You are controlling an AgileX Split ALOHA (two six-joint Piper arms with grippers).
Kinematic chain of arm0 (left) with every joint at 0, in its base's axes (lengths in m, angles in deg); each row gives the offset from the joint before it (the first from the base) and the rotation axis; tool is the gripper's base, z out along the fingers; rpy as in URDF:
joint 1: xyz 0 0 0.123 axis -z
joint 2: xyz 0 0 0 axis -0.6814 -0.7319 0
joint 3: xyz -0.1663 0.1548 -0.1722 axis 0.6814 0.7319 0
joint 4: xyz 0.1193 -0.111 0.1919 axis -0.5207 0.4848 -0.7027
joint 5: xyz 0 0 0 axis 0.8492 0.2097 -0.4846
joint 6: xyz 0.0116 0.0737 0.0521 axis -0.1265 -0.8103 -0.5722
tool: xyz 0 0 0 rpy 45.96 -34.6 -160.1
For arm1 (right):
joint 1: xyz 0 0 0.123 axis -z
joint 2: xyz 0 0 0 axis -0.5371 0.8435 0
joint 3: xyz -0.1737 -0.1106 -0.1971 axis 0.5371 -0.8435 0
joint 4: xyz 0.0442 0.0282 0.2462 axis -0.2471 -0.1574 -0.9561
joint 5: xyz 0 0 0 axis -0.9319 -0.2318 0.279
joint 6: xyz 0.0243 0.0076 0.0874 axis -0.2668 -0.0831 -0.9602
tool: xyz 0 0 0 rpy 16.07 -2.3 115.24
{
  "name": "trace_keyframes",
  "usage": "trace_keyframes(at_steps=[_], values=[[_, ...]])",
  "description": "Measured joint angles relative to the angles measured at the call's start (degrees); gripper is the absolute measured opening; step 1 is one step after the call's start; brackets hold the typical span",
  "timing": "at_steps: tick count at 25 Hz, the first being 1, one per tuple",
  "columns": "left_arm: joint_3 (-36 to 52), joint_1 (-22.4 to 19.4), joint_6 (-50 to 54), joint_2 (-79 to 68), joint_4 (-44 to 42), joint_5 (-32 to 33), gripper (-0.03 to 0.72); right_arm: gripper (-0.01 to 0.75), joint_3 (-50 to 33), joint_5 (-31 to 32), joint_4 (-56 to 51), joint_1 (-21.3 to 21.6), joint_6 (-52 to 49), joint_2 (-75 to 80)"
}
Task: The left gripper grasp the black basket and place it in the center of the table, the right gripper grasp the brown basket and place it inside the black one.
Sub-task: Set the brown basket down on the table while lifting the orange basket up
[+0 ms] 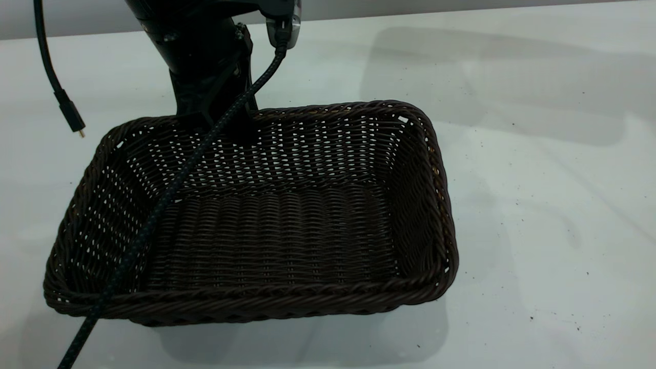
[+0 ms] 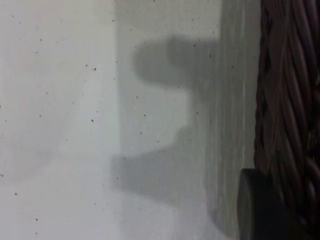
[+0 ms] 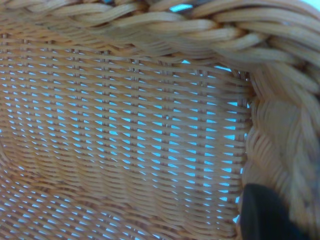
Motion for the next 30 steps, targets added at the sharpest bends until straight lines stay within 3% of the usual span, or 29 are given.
trace_keyframes(at_steps=[13,24,30], values=[[0.0,0.0,-0.07,0.19,3.02,-3.91,0.38,0.108,0.0,0.0,0.0,0.0,0.0,0.0],[0.0,0.0,-0.07,5.29,3.69,-4.46,0.395,0.108,0.0,0.0,0.0,0.0,0.0,0.0],[0.0,0.0,-0.02,11.62,3.69,3.43,0.359,0.108,0.0,1.44,0.0,0.0,0.0,0.0]])
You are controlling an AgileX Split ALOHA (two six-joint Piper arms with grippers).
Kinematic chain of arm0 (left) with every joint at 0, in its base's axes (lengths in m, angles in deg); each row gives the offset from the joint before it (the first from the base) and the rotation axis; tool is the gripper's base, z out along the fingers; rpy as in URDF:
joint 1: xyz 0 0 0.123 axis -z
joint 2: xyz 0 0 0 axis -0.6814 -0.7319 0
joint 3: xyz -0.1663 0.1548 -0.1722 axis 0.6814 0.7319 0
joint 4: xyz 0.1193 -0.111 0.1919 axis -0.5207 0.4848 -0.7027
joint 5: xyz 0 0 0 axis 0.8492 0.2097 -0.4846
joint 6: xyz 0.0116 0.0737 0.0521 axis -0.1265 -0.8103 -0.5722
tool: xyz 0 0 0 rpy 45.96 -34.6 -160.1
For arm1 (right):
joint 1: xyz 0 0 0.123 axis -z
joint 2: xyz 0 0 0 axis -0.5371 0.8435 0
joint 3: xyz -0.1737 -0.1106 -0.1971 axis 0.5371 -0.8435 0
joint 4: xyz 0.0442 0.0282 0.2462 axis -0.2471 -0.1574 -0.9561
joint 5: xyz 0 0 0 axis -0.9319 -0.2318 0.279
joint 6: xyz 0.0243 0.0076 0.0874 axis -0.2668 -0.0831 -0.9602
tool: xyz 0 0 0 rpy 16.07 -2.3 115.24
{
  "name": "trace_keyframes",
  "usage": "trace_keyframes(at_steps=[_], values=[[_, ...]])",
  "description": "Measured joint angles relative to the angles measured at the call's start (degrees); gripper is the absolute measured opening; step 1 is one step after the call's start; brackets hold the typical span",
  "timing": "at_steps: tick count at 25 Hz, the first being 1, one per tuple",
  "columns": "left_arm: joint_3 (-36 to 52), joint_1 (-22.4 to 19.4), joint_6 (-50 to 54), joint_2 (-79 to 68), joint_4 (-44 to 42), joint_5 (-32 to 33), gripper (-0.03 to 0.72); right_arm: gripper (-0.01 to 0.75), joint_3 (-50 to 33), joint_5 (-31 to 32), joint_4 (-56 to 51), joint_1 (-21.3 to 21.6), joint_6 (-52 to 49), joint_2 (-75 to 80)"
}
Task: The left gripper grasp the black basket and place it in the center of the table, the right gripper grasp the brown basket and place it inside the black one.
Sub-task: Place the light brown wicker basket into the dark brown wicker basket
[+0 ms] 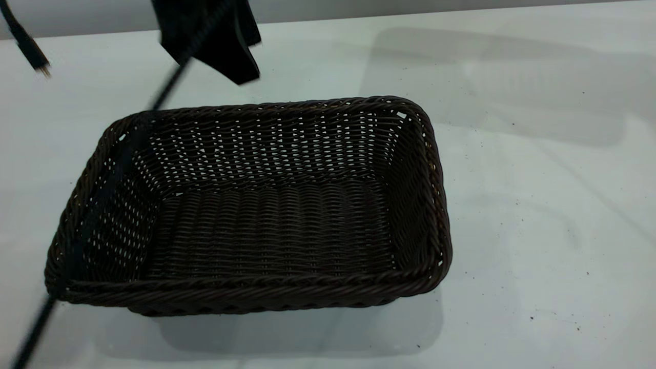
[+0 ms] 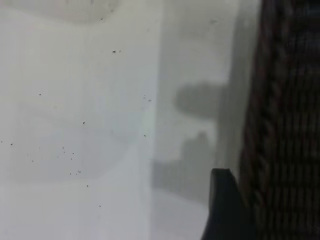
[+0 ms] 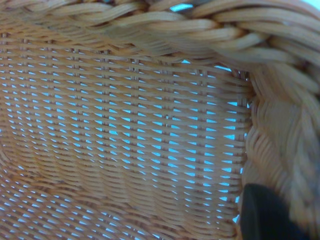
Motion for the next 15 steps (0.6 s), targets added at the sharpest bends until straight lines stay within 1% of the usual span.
trace_keyframes(at_steps=[2,3,8,9,12,15], values=[[0.0,0.0,0.49,2.87,0.0,3.06,0.313,0.108,0.0,0.97,0.0,0.0,0.0,0.0],[0.0,0.0,0.66,4.15,0.05,4.73,0.278,0.108,0.0,1.24,0.0,0.0,0.0,0.0],[0.0,0.0,0.66,12.05,0.1,11.77,0.055,0.108,0.0,1.14,-2.03,0.0,-0.67,0.0],[0.0,0.0,0.66,13.64,0.1,12.58,0.03,0.108,0.0,1.14,-2.66,-0.07,-0.93,0.0],[0.0,0.0,2.16,18.0,0.1,12.84,0.004,0.108,0.0,1.14,-6.12,-0.07,-1.42,0.0],[0.0,0.0,4.56,22.5,0.04,12.1,0.001,0.108,-0.12,1.0,-10.84,-0.4,-2.12,0.0]])
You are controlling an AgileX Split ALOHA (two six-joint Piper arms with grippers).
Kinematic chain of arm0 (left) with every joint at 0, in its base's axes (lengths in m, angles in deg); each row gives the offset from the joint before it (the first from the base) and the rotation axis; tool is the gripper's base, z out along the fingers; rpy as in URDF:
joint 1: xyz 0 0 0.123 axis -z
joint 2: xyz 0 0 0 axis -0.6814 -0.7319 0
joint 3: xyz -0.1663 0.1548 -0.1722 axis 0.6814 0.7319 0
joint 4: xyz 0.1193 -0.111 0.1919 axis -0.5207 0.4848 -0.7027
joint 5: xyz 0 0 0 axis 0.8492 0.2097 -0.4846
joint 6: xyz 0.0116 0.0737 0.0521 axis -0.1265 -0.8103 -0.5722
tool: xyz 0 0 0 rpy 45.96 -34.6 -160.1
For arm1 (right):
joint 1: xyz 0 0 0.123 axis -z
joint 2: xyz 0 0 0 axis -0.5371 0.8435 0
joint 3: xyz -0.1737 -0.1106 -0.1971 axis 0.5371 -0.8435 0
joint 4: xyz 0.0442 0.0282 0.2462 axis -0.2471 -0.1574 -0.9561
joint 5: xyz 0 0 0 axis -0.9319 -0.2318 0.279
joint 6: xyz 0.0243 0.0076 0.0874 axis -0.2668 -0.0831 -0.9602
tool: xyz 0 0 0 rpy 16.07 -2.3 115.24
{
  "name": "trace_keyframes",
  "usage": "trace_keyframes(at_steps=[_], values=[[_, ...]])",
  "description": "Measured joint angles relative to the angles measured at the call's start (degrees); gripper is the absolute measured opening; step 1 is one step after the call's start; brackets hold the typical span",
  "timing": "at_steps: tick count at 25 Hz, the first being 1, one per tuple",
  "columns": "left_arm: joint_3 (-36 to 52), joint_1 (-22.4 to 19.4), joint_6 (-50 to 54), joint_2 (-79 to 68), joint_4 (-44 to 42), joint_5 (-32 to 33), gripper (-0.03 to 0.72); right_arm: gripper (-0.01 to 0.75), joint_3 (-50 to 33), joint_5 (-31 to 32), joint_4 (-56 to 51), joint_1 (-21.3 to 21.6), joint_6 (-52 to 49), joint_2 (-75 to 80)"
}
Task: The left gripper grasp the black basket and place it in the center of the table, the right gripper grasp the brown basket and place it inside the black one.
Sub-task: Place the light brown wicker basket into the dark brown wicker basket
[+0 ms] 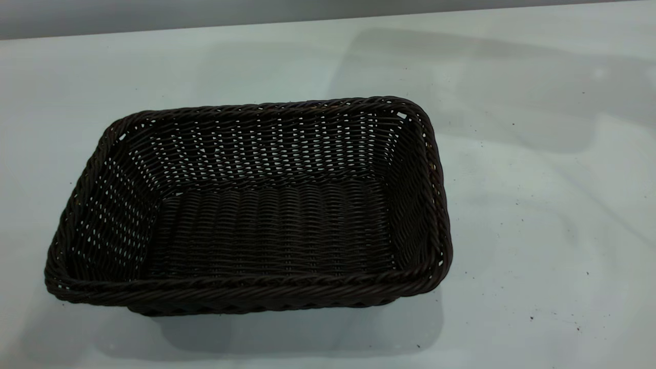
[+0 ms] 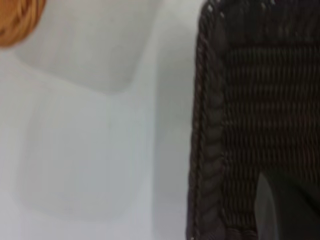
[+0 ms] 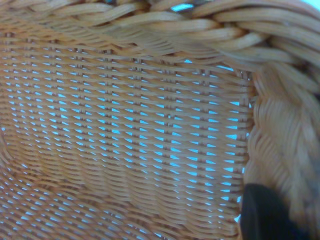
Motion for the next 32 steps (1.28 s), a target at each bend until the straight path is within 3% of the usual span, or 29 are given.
trace_keyframes(at_steps=[6,15,25,29,32], values=[[0.0,-0.05,7.13,8.39,-2.02,-2.89,0.0,0.108,-3.3,-0.07,-6.55,-2.63,-0.06,-0.59],[0.0,-0.05,12.67,12.72,-9.62,-4.43,0.0,0.108,-15.76,-0.15,-7.29,-6.19,0.02,-7.29],[0.0,-0.05,12.88,12.72,-10.55,-6.81,-0.001,0.108,-29.1,-0.21,-8.27,-15.81,-1.36,-10.92],[0.0,-0.05,12.88,12.72,-10.59,-6.81,-0.001,0.108,-29.75,-0.05,-10.3,-19.58,-2.46,-10.8],[0.0,-0.05,12.88,12.72,-10.59,-6.81,-0.001,0.108,-29.7,-0.05,-10.42,-19.91,-4.42,-10.33]])
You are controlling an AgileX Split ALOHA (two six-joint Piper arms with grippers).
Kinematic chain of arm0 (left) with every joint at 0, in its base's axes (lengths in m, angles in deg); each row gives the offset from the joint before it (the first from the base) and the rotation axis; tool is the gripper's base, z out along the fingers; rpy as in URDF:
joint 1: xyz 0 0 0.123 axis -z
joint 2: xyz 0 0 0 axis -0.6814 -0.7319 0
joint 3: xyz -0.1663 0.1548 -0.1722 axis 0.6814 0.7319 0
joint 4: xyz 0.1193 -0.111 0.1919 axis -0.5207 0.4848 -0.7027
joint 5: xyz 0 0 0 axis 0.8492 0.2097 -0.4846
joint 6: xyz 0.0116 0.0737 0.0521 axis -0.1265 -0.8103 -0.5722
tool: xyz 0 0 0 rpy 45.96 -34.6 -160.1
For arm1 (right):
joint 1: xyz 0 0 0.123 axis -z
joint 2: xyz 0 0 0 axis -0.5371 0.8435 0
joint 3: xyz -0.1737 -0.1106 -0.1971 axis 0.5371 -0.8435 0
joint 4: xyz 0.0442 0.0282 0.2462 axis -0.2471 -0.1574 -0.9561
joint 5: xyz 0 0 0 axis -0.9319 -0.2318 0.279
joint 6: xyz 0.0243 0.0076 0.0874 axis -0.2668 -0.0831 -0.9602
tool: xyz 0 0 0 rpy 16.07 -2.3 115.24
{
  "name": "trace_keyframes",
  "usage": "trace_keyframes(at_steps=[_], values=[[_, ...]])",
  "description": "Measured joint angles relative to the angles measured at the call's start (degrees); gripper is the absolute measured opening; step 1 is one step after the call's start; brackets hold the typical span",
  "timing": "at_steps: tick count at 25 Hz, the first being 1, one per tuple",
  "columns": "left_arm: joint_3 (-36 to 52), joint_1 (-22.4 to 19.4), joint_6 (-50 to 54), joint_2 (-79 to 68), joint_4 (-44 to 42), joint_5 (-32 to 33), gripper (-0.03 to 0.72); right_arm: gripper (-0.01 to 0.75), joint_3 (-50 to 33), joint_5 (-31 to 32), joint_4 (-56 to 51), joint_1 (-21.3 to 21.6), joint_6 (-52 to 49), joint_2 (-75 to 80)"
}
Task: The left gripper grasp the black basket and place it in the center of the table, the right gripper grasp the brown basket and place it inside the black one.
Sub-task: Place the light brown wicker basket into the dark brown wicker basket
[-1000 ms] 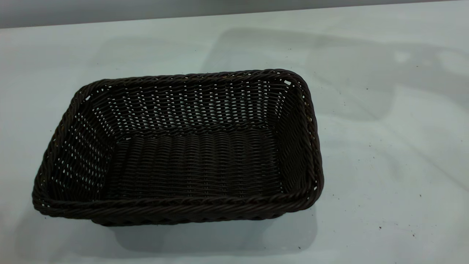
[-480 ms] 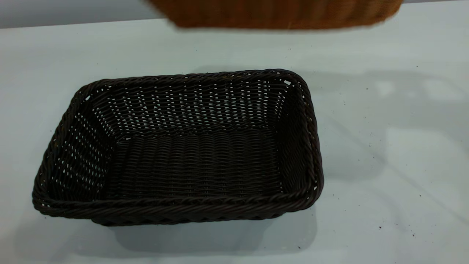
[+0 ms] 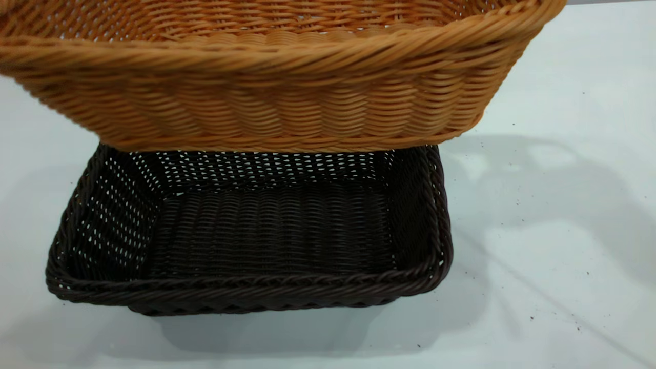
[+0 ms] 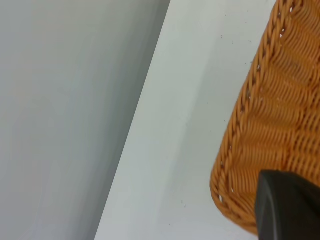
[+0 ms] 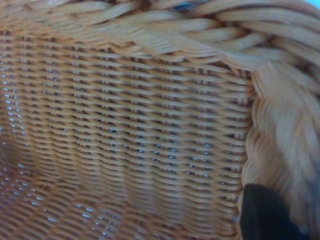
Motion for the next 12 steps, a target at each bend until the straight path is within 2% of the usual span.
trace_keyframes(at_steps=[3,12], values=[[0.0,0.0,0.0,0.0,0.0,0.05,-0.001,0.108,0.0,-0.17,1.27,-0.17,-1.01,0.35],[0.0,0.0,0.0,0.0,0.0,0.05,-0.001,0.107,0.04,-0.02,0.7,-5.13,-1.79,3.09]])
